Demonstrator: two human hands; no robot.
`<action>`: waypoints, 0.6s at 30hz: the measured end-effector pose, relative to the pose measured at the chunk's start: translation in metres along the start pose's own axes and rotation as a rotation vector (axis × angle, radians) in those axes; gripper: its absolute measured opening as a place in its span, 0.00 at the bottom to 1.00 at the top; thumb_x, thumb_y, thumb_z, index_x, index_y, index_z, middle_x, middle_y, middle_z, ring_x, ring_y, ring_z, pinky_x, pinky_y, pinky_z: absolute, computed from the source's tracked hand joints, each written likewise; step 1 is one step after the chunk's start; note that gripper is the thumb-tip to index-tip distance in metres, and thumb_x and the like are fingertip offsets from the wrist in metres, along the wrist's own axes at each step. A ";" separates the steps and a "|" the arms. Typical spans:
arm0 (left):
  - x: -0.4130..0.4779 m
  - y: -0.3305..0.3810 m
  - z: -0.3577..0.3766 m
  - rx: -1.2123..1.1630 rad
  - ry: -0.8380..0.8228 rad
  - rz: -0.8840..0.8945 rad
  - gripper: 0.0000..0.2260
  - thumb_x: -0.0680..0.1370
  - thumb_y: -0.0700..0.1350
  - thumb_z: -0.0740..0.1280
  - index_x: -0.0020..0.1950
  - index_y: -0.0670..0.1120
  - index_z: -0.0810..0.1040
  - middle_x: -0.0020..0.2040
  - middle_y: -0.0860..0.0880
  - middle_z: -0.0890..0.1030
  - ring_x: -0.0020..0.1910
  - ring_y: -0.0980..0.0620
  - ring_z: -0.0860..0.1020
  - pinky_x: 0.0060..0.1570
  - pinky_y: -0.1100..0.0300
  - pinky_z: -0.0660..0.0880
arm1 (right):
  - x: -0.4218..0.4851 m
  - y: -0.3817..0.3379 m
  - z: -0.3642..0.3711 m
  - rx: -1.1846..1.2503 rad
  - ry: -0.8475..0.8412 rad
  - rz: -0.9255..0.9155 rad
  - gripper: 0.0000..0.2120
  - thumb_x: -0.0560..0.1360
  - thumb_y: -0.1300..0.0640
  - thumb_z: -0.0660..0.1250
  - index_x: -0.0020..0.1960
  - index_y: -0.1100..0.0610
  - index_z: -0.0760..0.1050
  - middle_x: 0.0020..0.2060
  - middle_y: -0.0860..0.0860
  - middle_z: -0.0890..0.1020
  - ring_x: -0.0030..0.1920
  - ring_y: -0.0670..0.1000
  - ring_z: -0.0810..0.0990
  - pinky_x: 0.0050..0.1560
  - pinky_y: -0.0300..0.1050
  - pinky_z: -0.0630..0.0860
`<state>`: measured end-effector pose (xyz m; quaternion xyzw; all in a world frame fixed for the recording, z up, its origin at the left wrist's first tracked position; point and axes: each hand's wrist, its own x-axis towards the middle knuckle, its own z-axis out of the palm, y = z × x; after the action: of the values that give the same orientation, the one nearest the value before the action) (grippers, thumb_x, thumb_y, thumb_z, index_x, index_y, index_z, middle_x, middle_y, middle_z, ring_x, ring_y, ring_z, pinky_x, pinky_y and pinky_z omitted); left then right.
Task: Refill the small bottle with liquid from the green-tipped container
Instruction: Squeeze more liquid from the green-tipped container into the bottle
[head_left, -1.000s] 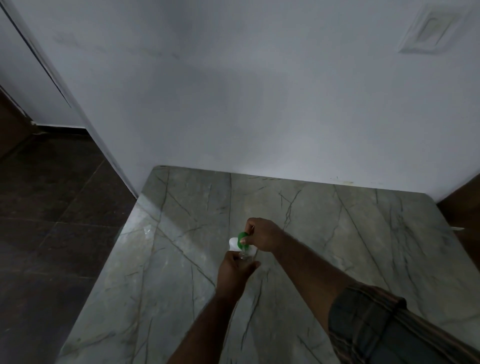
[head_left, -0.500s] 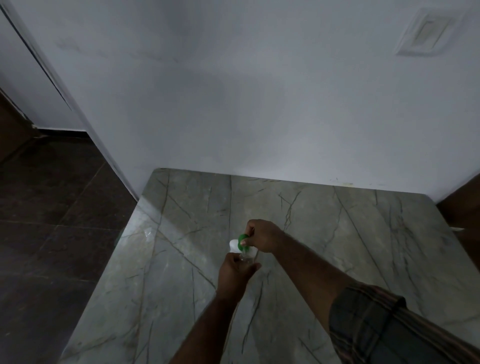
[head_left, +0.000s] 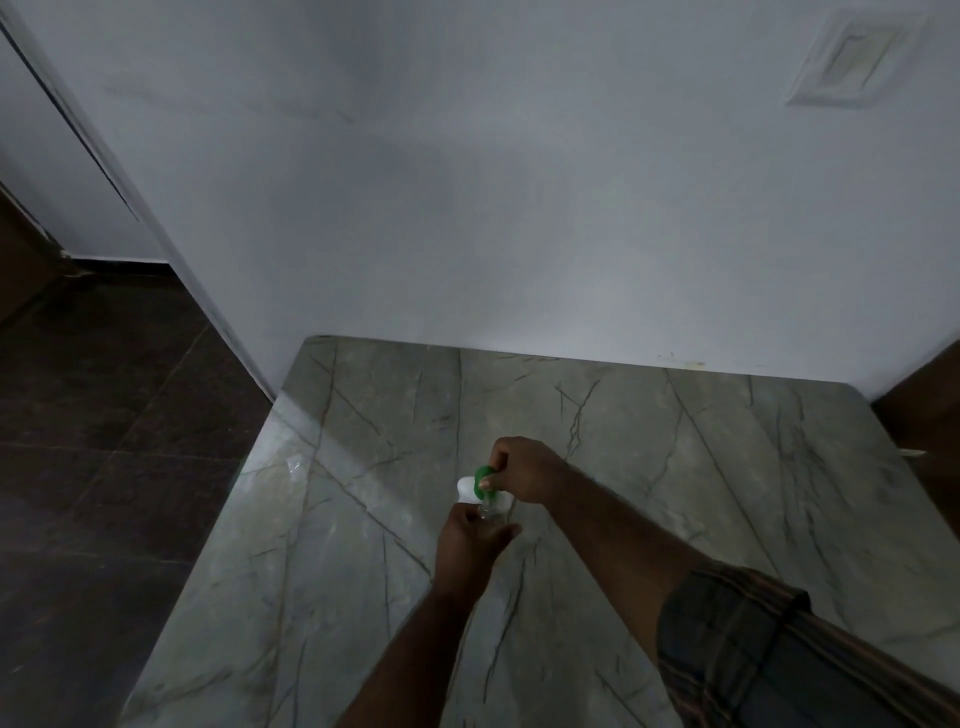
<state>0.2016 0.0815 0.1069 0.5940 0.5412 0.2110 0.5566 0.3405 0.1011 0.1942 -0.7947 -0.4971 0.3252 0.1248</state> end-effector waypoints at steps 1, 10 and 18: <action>0.000 0.000 0.000 0.009 0.005 0.005 0.21 0.68 0.50 0.79 0.56 0.47 0.74 0.50 0.50 0.81 0.48 0.51 0.81 0.48 0.53 0.81 | 0.000 0.000 0.000 0.000 0.001 -0.005 0.14 0.71 0.52 0.74 0.52 0.58 0.77 0.52 0.54 0.81 0.53 0.54 0.79 0.50 0.46 0.72; 0.003 -0.004 0.005 0.008 0.008 -0.021 0.21 0.67 0.50 0.79 0.54 0.48 0.74 0.48 0.51 0.82 0.46 0.54 0.81 0.42 0.61 0.78 | 0.005 0.003 0.006 -0.019 -0.009 -0.017 0.14 0.71 0.52 0.74 0.50 0.57 0.76 0.51 0.54 0.81 0.50 0.53 0.78 0.49 0.47 0.72; 0.005 0.000 0.002 -0.006 -0.010 -0.020 0.22 0.66 0.50 0.80 0.54 0.48 0.74 0.49 0.51 0.82 0.48 0.52 0.81 0.49 0.52 0.81 | 0.006 0.001 -0.004 0.008 -0.029 -0.034 0.15 0.70 0.52 0.74 0.52 0.59 0.77 0.51 0.55 0.81 0.46 0.49 0.74 0.45 0.43 0.69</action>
<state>0.2047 0.0854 0.1041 0.5880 0.5437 0.2041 0.5630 0.3456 0.1062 0.1946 -0.7807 -0.5112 0.3366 0.1262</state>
